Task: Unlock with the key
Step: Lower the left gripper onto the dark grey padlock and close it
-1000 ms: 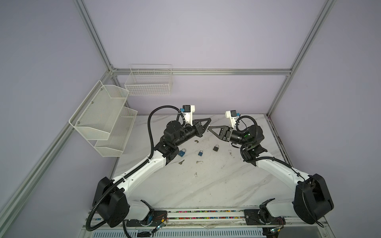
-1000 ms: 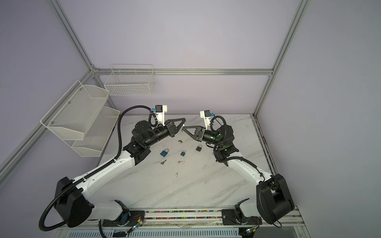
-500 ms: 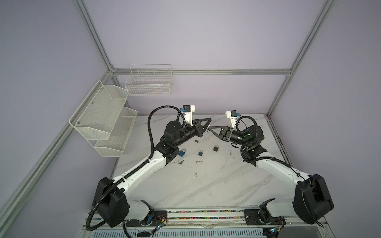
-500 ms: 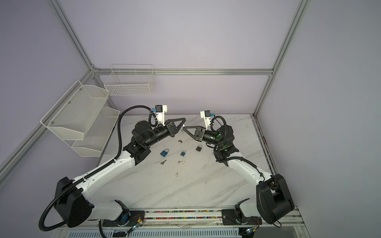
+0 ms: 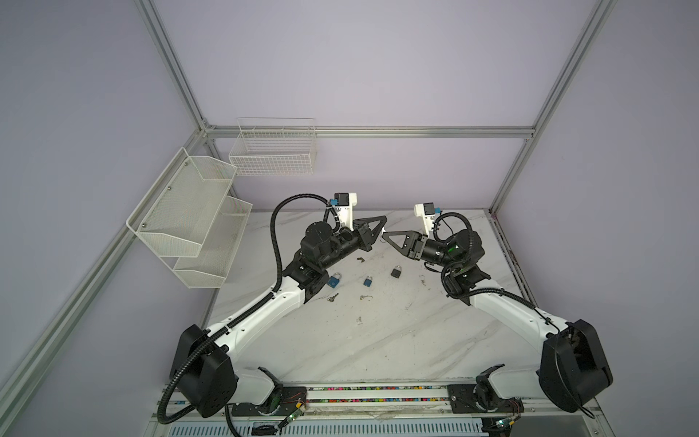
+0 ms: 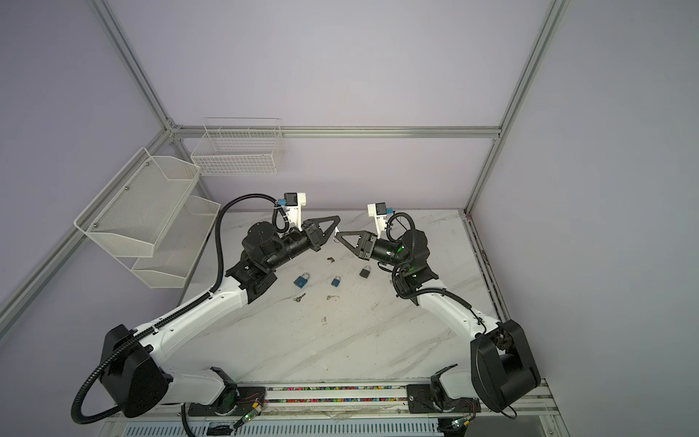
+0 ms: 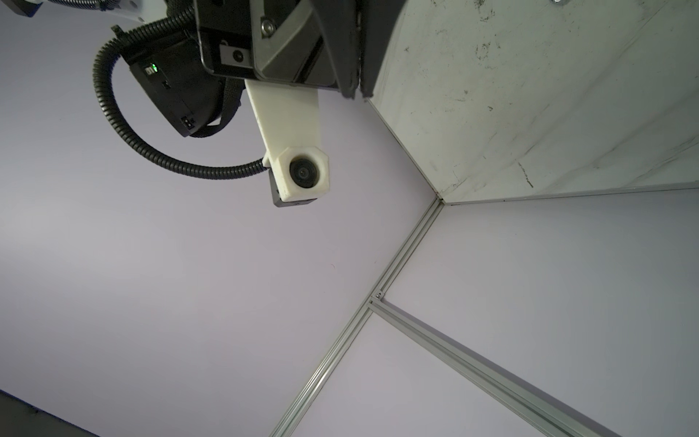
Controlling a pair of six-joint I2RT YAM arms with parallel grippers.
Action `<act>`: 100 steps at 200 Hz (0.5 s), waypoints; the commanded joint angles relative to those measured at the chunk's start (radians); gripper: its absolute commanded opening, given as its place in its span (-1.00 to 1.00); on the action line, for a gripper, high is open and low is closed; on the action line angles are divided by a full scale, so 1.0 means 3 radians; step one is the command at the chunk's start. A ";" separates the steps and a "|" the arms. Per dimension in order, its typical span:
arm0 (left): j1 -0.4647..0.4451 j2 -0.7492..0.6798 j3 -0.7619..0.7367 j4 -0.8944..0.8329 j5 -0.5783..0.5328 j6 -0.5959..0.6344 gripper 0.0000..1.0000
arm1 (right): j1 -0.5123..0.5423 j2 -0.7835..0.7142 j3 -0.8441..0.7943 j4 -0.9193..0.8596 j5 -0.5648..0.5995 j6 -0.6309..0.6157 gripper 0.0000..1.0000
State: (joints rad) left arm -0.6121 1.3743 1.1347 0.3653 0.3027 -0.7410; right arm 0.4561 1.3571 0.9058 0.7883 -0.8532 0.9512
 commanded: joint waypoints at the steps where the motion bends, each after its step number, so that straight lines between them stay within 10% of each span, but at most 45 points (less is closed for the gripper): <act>1: -0.0003 -0.0096 -0.0087 0.0111 -0.0081 0.0051 -1.00 | -0.0065 -0.0153 0.0092 -0.0399 0.0100 -0.0213 -1.00; 38: 0.0000 -0.0184 -0.0041 -0.0080 -0.0163 0.0204 -0.11 | -0.0209 -0.0289 0.0062 -0.0963 0.0147 -0.0418 -1.00; 100: -0.0023 0.0100 0.0284 -0.1219 -0.0565 0.0412 0.12 | -0.0802 -0.0501 -0.0224 -0.2145 0.0144 -0.0945 -1.00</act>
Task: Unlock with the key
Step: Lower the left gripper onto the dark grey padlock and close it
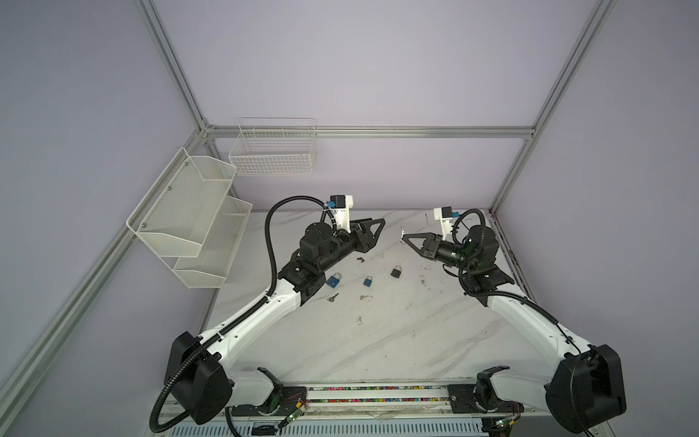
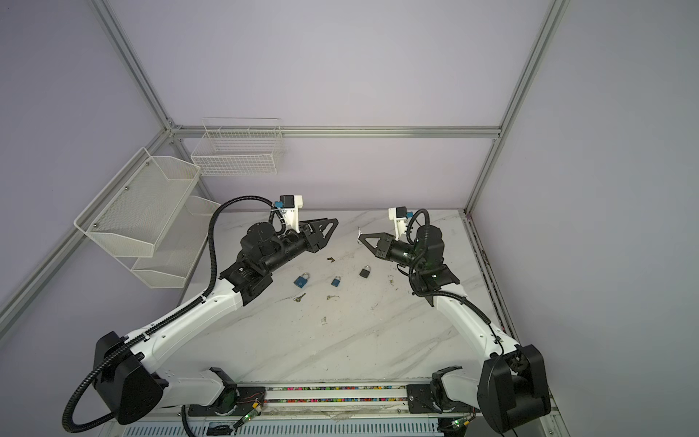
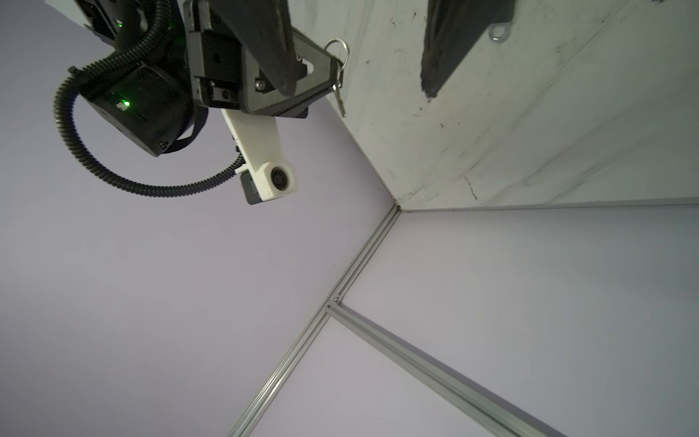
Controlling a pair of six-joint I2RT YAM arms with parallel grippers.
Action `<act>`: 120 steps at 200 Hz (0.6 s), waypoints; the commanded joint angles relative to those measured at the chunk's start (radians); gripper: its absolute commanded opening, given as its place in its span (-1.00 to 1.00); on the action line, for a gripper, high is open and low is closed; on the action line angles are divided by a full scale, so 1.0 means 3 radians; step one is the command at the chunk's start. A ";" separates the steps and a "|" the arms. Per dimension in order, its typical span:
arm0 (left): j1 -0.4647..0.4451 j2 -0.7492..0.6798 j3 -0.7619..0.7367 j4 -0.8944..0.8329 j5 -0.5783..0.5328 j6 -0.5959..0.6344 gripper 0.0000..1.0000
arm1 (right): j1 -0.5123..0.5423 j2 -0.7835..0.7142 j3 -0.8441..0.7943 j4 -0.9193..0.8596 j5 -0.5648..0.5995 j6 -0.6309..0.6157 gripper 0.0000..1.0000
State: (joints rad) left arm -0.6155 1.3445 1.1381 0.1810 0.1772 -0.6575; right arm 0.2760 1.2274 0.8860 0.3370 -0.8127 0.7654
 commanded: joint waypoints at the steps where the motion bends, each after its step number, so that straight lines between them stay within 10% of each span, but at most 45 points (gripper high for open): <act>1: -0.0015 0.0254 0.0279 -0.0627 -0.0151 0.0137 0.13 | -0.0201 -0.0069 -0.0158 -0.0641 0.0009 -0.0325 -1.00; 120: -0.0513 0.2209 0.1711 -0.1952 -0.1020 0.0669 0.23 | -0.0476 0.0098 -0.0200 -0.1568 0.0919 -0.1022 -1.00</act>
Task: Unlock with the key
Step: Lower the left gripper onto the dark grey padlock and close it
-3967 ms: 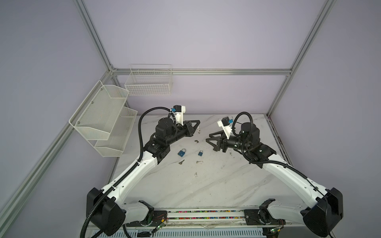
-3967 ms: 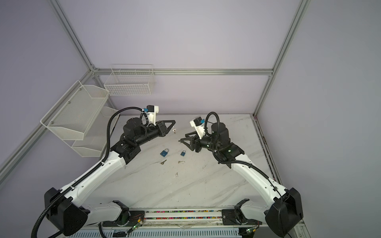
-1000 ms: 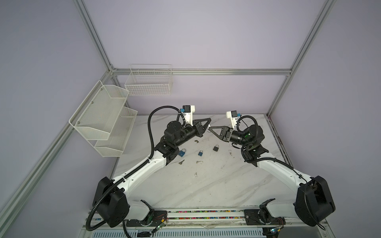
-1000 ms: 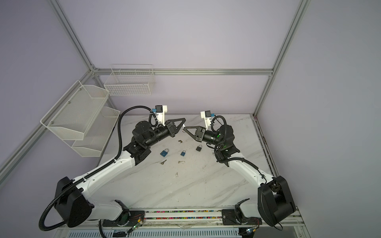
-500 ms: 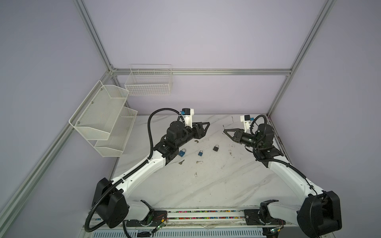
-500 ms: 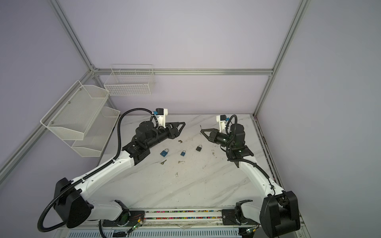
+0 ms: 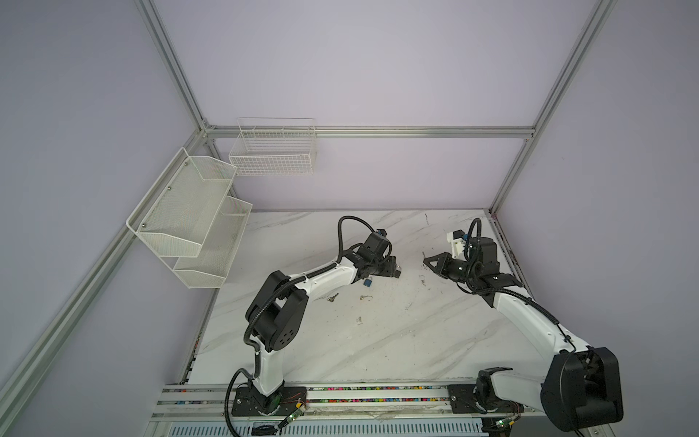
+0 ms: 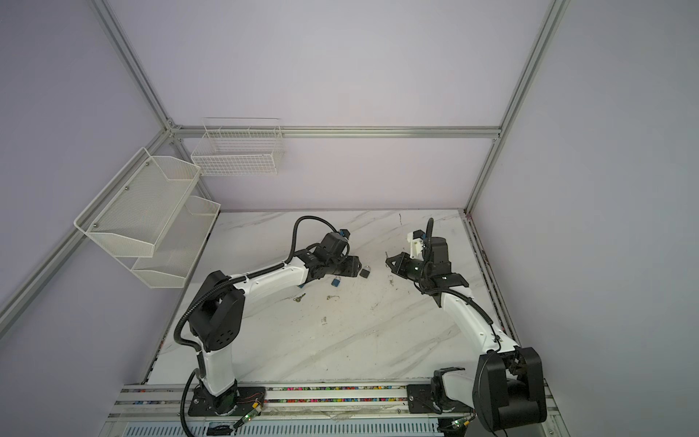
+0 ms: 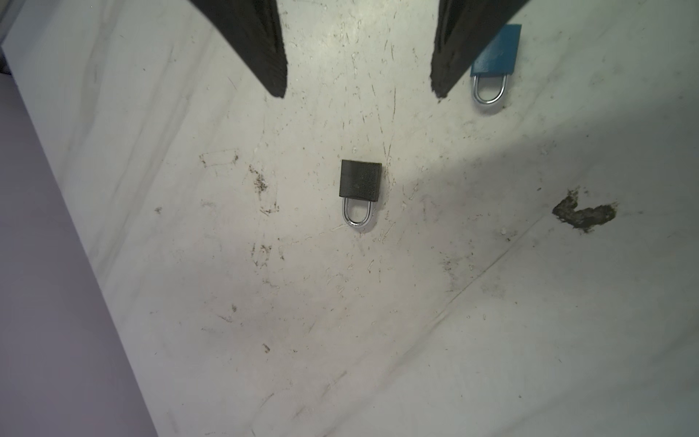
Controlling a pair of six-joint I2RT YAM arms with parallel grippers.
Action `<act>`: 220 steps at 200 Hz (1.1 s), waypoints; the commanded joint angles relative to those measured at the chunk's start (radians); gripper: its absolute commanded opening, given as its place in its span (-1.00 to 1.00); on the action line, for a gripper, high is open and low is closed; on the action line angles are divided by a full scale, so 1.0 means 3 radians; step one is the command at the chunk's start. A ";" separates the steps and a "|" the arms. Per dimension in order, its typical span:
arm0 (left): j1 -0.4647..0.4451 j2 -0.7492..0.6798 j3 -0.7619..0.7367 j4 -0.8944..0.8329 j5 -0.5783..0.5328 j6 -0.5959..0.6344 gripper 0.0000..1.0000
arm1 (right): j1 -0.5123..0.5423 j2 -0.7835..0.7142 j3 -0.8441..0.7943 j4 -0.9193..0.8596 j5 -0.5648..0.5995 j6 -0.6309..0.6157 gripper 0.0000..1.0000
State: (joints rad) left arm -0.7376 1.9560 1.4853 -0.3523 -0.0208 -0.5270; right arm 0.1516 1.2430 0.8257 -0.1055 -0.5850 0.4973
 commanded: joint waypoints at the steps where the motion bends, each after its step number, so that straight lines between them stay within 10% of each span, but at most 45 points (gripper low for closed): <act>1: -0.0110 0.0187 0.0568 -0.0180 -0.0370 0.0236 0.23 | -0.0062 0.0046 0.0000 -0.0093 0.0160 -0.0129 -1.00; 220: -0.0365 0.1531 0.2017 -0.1024 -0.0930 0.0492 0.12 | -0.0137 0.0182 -0.0012 -0.0030 -0.0003 -0.0180 -1.00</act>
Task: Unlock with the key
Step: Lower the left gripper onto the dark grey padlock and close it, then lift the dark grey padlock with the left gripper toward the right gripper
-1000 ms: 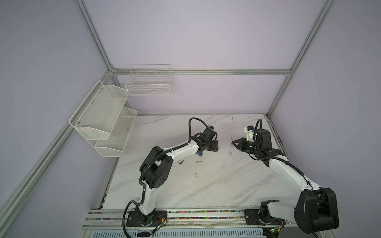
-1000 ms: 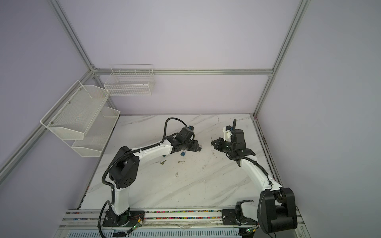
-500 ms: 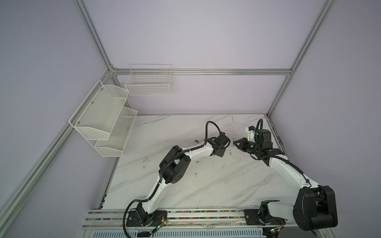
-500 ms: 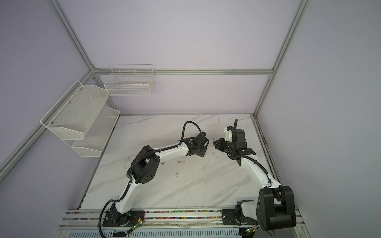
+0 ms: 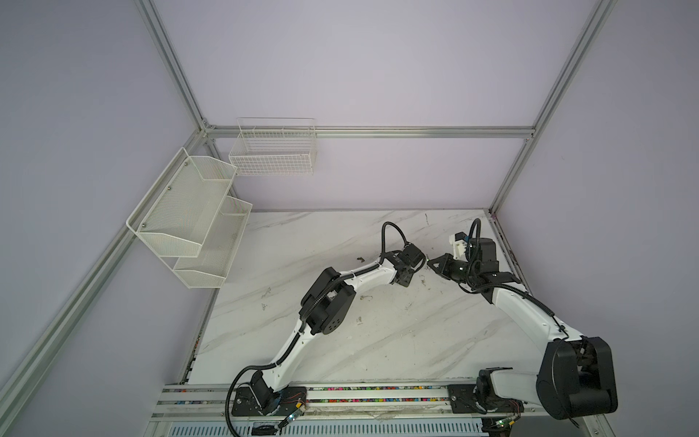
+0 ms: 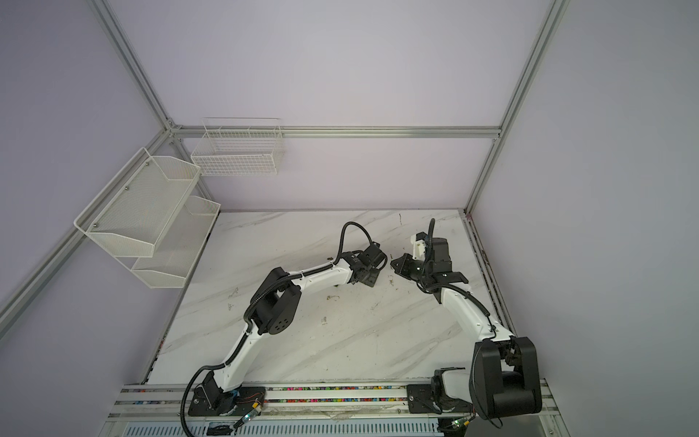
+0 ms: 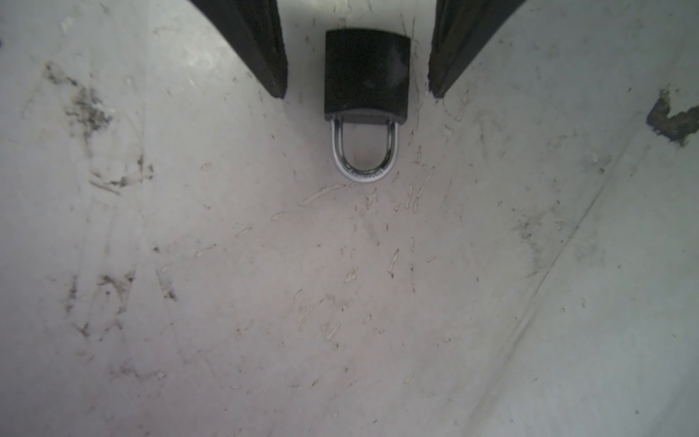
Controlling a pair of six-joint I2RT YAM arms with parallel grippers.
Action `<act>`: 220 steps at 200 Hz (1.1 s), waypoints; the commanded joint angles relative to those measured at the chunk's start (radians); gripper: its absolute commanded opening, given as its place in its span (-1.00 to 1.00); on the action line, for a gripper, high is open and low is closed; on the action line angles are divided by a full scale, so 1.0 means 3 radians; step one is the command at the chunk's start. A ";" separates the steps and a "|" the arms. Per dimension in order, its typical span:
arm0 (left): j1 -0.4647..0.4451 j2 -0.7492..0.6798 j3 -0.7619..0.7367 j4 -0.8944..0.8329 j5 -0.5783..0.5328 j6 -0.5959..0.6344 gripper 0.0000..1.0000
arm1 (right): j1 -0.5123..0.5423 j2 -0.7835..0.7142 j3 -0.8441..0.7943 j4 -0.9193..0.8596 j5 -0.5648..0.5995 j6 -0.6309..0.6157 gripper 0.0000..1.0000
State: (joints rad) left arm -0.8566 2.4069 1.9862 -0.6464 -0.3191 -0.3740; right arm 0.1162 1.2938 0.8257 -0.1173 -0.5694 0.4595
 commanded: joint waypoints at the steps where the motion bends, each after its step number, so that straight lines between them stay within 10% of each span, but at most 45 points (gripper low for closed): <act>1: 0.0032 0.0029 0.0351 -0.0044 0.0070 -0.0022 0.12 | -0.0019 0.0011 -0.0012 0.0009 -0.0055 -0.0054 -1.00; 144: 0.0132 0.0160 0.0452 -0.0392 0.0283 -0.0410 -0.38 | -0.0019 -0.0010 0.0019 0.0002 -0.0081 -0.0059 -1.00; 220: 0.0084 -0.0338 -0.0157 -0.0824 0.0161 -0.1555 -0.44 | -0.0019 0.0003 -0.0025 -0.0012 -0.0067 -0.0049 -1.00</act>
State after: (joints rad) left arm -0.8207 2.4065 2.0323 -0.8078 -0.2569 -0.6861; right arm 0.1158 1.2945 0.8257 -0.1173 -0.5838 0.4583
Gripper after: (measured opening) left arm 0.311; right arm 0.063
